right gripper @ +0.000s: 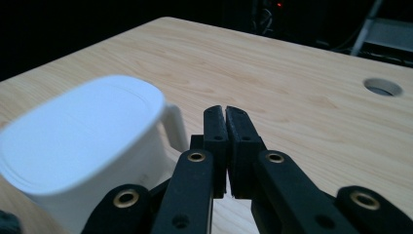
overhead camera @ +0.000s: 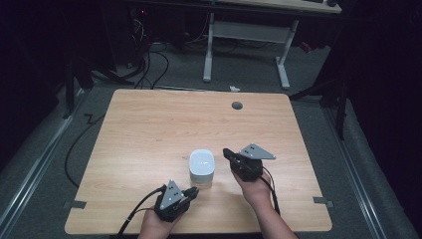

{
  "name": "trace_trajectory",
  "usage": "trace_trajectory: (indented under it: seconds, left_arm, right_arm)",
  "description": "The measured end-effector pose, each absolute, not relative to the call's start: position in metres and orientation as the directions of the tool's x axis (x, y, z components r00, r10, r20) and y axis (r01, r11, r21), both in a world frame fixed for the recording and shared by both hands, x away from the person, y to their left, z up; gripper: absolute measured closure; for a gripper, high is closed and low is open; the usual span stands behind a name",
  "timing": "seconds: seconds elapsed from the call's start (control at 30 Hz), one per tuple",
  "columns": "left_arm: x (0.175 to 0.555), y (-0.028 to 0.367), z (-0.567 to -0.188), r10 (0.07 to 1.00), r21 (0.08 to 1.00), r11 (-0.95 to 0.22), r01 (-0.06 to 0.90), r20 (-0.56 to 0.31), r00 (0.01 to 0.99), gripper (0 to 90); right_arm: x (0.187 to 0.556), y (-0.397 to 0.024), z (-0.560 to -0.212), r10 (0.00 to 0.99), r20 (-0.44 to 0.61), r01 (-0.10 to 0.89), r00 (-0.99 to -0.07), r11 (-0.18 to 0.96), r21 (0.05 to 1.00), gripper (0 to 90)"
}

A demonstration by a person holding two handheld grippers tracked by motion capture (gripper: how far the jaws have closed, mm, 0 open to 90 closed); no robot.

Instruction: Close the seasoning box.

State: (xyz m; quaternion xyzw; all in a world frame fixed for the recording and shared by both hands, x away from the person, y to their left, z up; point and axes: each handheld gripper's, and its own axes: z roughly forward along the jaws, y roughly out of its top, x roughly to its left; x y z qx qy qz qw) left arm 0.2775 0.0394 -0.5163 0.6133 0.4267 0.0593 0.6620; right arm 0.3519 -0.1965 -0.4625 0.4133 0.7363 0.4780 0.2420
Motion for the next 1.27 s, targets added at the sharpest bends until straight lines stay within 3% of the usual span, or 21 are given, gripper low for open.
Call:
trace_trajectory:
  seconds: [0.2,0.47,0.77,0.97,1.27]
  left_arm:
    - [0.294,0.081,-0.508,0.648,0.86,0.272,0.431,-0.495,0.578,79.2]
    - [0.333,0.152,-0.524,0.803,0.861,0.354,0.364,-0.48,0.354,61.0]
    - [0.337,0.174,-0.532,0.858,0.88,0.34,0.333,-0.435,0.274,53.8]
    - [0.328,0.165,-0.534,0.884,0.906,0.279,0.318,-0.372,0.283,50.9]
    - [0.326,0.169,-0.533,0.879,0.899,0.306,0.314,-0.393,0.27,51.1]
  right_arm:
    - [0.35,-0.227,-0.484,0.882,0.053,0.44,-0.469,0.181,0.879,83.1]
    - [0.339,-0.289,-0.507,0.929,0.096,0.494,-0.356,0.1,0.864,62.2]
    - [0.301,-0.337,-0.521,0.964,0.109,0.47,-0.242,0.018,0.883,42.9]
    - [0.294,-0.322,-0.518,0.953,0.016,0.438,-0.302,0.124,0.89,40.7]
    - [0.301,-0.313,-0.522,0.937,0.022,0.449,-0.347,0.145,0.882,40.5]
